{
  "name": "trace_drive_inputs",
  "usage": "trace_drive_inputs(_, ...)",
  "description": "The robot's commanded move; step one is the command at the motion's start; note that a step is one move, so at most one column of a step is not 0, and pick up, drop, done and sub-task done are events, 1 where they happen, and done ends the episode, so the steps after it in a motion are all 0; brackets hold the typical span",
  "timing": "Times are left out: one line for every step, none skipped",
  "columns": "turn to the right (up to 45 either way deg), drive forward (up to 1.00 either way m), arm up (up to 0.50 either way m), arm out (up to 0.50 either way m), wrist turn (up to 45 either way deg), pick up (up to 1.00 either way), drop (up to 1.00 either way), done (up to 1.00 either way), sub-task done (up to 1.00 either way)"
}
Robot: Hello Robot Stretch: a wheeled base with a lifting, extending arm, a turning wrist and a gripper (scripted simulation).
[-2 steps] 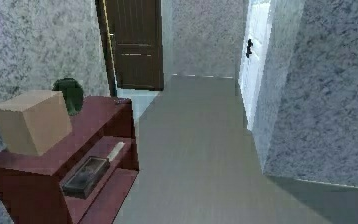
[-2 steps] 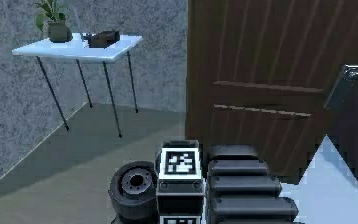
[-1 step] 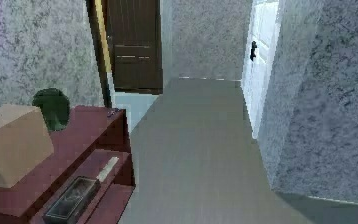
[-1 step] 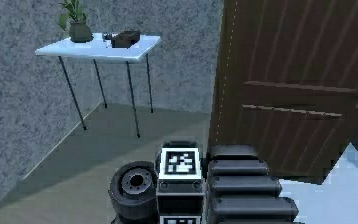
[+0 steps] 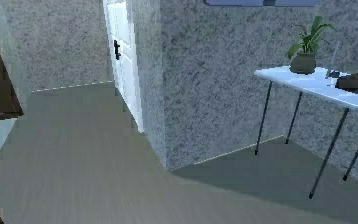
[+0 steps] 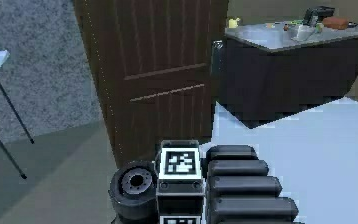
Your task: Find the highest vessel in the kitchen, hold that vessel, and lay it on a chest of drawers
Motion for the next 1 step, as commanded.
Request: trace_drive_inputs(0.0,0.15,0.0,0.0,0.0,0.0,0.0,0.0,0.0)
